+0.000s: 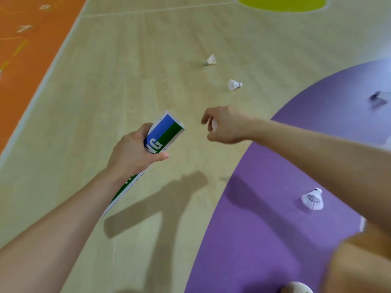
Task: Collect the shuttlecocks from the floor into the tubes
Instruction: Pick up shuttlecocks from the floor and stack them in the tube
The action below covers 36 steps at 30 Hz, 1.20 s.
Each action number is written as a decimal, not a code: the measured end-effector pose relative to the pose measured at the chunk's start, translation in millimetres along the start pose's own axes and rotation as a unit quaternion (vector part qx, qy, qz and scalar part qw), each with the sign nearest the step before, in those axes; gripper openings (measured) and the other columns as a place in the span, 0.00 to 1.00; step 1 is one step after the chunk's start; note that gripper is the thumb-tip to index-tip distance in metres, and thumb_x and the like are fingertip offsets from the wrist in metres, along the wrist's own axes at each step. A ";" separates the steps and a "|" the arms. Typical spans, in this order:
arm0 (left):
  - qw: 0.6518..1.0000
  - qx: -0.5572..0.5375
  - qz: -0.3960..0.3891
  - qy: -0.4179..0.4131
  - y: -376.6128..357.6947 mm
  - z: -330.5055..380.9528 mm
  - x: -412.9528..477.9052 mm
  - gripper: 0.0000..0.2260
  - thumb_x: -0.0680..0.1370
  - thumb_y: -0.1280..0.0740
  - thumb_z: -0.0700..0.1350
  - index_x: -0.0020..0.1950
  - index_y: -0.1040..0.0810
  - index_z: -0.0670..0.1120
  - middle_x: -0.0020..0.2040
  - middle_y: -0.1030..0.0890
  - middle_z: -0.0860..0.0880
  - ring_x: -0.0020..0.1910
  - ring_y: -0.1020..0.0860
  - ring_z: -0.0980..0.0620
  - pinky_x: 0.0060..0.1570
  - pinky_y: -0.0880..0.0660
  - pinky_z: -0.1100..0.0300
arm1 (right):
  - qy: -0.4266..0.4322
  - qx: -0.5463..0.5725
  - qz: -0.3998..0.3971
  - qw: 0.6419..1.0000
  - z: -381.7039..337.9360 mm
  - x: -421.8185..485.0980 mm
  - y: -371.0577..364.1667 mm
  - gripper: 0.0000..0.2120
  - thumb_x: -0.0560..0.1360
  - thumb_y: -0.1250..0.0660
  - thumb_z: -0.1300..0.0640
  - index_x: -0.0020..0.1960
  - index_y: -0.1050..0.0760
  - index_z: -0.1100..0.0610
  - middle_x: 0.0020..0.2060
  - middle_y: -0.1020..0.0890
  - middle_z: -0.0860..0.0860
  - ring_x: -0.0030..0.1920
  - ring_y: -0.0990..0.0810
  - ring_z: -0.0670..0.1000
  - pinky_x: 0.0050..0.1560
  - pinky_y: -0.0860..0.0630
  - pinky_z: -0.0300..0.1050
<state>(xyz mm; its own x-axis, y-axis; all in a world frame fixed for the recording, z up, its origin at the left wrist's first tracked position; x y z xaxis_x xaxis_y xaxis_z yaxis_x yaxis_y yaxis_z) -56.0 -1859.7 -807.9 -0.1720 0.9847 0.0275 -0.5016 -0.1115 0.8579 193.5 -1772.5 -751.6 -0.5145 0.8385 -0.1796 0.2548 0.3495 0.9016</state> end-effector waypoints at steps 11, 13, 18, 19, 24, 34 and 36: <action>0.995 0.041 -0.019 -0.088 -29.5 56.1 32.6 0.34 0.69 0.17 0.64 0.70 0.28 0.62 0.52 0.15 0.56 0.49 0.17 0.47 0.49 0.18 0.49 | -0.149 -0.066 -0.056 0.985 76.3 -6.3 -17.5 0.17 0.68 0.32 0.63 0.56 0.21 0.60 0.50 0.18 0.55 0.40 0.17 0.54 0.30 0.27 0.40; 0.994 0.035 -0.032 -0.097 -22.5 74.9 40.2 0.34 0.68 0.17 0.63 0.70 0.27 0.61 0.52 0.14 0.55 0.50 0.17 0.46 0.49 0.18 0.48 | -0.190 -0.017 -0.005 0.982 92.0 -17.3 -3.3 0.16 0.68 0.34 0.62 0.56 0.22 0.58 0.50 0.19 0.54 0.43 0.18 0.57 0.33 0.25 0.42; 0.988 0.020 -0.087 -0.122 30.6 168.5 58.3 0.34 0.68 0.17 0.64 0.69 0.27 0.61 0.52 0.14 0.54 0.50 0.16 0.45 0.49 0.18 0.46 | -0.280 0.028 0.043 0.959 106.1 -74.7 75.9 0.14 0.70 0.34 0.60 0.55 0.25 0.58 0.48 0.19 0.56 0.46 0.20 0.61 0.38 0.24 0.47; 0.987 0.019 -0.095 -0.130 46.0 193.1 63.0 0.34 0.68 0.18 0.64 0.69 0.27 0.61 0.52 0.14 0.53 0.49 0.17 0.45 0.48 0.18 0.46 | -0.293 0.031 0.042 0.955 104.6 -88.3 98.5 0.14 0.70 0.34 0.59 0.54 0.25 0.59 0.48 0.19 0.55 0.46 0.20 0.61 0.39 0.23 0.48; 0.974 0.025 -0.140 -0.179 124.9 322.8 80.6 0.35 0.67 0.18 0.65 0.70 0.27 0.61 0.51 0.16 0.51 0.49 0.17 0.42 0.48 0.18 0.45 | -0.366 0.066 0.048 0.927 96.5 -162.5 217.0 0.13 0.68 0.32 0.59 0.51 0.27 0.59 0.46 0.21 0.54 0.47 0.21 0.59 0.39 0.24 0.48; 0.949 -0.012 -0.204 -0.240 274.0 488.2 109.6 0.37 0.67 0.18 0.64 0.73 0.28 0.64 0.49 0.17 0.54 0.50 0.17 0.44 0.47 0.18 0.47 | -0.532 0.117 0.086 0.834 53.8 -278.6 407.9 0.14 0.70 0.33 0.60 0.55 0.25 0.59 0.51 0.18 0.57 0.52 0.18 0.62 0.43 0.30 0.45; 0.943 -0.023 -0.214 -0.253 299.3 494.9 123.7 0.39 0.67 0.18 0.63 0.75 0.30 0.65 0.53 0.15 0.55 0.55 0.16 0.44 0.49 0.17 0.46 | -0.551 0.117 0.088 0.822 32.4 -276.5 427.0 0.17 0.70 0.33 0.58 0.59 0.23 0.57 0.53 0.19 0.56 0.53 0.18 0.61 0.45 0.27 0.46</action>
<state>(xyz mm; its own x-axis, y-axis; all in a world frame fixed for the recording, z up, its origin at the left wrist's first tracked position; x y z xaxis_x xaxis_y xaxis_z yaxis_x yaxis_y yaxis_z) 192.2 -1705.0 -293.8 0.4751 0.8776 -0.0648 -0.4722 0.3164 0.8227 471.1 -1841.5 -329.7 0.5677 0.7094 -0.4176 0.4631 0.1442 0.8745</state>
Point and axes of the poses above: each hand's wrist, its own x-axis towards the middle knuckle, its own y-axis out of the back of the hand, z = x × y, the point moved 6 cm from there along x, towards the middle knuckle
